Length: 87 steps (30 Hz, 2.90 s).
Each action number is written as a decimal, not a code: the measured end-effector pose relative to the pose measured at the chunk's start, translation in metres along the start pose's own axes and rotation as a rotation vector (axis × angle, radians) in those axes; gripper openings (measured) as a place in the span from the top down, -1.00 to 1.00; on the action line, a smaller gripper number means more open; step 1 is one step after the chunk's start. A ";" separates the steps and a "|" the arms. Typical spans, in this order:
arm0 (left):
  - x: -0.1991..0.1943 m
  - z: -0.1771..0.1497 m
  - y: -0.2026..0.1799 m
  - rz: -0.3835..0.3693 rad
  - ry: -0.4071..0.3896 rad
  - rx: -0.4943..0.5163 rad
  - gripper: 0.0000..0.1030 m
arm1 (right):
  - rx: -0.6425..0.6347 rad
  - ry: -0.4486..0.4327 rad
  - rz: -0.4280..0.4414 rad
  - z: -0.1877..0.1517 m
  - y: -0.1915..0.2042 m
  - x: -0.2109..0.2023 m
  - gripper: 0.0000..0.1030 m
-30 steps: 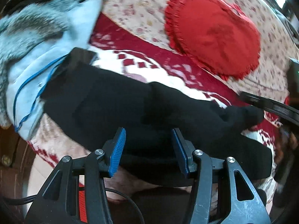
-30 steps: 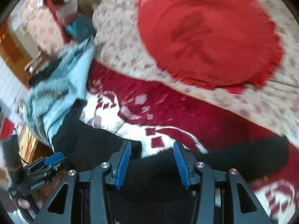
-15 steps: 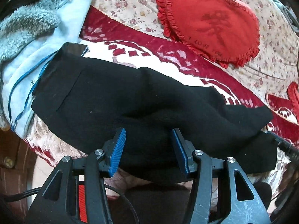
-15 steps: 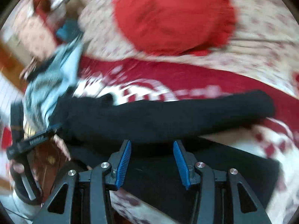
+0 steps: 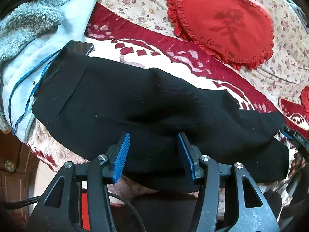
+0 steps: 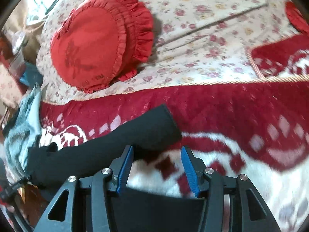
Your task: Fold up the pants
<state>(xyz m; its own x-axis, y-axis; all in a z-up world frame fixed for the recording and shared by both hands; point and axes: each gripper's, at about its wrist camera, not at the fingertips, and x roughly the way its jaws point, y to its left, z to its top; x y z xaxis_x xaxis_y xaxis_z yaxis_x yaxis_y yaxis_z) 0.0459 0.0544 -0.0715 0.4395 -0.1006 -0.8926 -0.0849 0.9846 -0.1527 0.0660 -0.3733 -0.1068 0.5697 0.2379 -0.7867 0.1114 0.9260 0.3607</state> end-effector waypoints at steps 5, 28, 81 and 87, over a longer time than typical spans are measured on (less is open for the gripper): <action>0.003 0.001 -0.004 0.014 0.003 0.003 0.02 | 0.051 -0.026 0.131 0.024 -0.008 0.025 0.18; -0.002 -0.002 -0.006 -0.004 0.003 0.010 -0.03 | 0.165 -0.035 0.179 0.039 -0.005 0.029 0.75; -0.015 -0.003 0.072 -0.070 -0.019 -0.198 -0.11 | -0.670 0.170 0.256 -0.084 0.250 0.045 0.83; -0.030 -0.005 0.075 -0.064 -0.045 -0.189 -0.11 | -0.604 0.201 0.384 -0.097 0.257 0.014 0.89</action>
<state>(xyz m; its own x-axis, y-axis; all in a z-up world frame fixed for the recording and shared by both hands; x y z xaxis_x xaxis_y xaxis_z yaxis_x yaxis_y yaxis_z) 0.0219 0.1308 -0.0584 0.4886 -0.1512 -0.8593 -0.2203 0.9316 -0.2892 0.0241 -0.1039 -0.0739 0.3118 0.5730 -0.7579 -0.5660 0.7527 0.3362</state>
